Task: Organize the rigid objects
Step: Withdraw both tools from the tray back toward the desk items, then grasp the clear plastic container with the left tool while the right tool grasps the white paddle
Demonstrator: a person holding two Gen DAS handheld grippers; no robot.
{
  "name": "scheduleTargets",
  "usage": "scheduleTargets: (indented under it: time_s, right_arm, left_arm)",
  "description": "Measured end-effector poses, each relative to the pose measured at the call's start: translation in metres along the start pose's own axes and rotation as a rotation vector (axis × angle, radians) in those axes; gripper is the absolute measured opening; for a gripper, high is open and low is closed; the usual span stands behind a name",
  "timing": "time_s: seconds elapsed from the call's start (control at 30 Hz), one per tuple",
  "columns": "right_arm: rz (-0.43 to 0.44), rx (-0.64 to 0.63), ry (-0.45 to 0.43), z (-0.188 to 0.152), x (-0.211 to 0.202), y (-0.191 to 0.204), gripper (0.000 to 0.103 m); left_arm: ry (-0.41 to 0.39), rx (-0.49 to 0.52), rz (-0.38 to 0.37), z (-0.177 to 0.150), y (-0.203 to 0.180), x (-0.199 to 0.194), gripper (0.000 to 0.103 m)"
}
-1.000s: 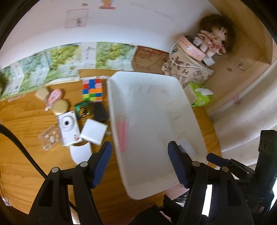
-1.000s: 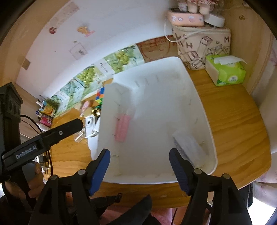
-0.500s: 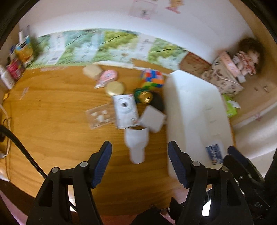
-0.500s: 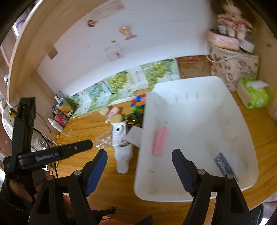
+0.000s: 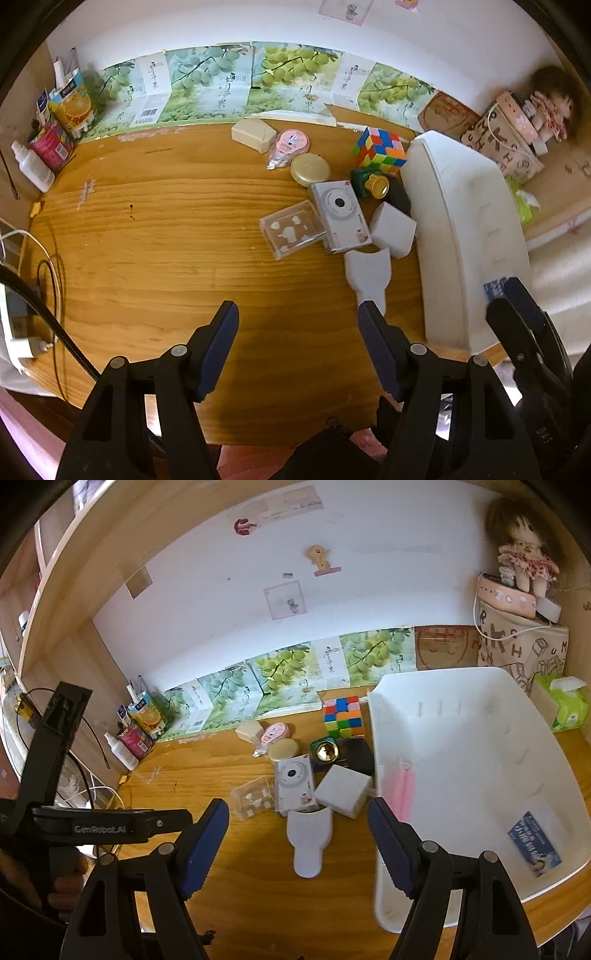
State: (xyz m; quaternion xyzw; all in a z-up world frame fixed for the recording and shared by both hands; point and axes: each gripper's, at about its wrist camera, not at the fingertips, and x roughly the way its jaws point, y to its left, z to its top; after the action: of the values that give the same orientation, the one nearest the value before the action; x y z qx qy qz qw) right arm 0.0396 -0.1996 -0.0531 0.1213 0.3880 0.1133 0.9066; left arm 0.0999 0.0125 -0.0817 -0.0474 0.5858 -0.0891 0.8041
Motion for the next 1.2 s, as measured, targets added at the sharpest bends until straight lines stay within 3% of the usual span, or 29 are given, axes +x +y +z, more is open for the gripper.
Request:
scheduleTargets:
  time_s: [0.4, 0.73, 1.2]
  right_arm:
    - [-0.090, -0.014, -0.040, -0.029, 0.018, 0.034, 0.078]
    - [-0.174, -0.075, -0.068, -0.055, 0.044, 0.054, 0.078]
    - [-0.281, -0.074, 0.002, -0.068, 0.102, 0.043, 0.078]
  left_arm:
    - [0.065, 0.199, -0.036, 0.024, 0.010, 0.012, 0.081]
    - [0.111, 0.472, 0.009, 0.050, -0.014, 0.051, 0.082]
    - [0.232, 0.571, 0.040, 0.066, -0.025, 0.125, 0.082]
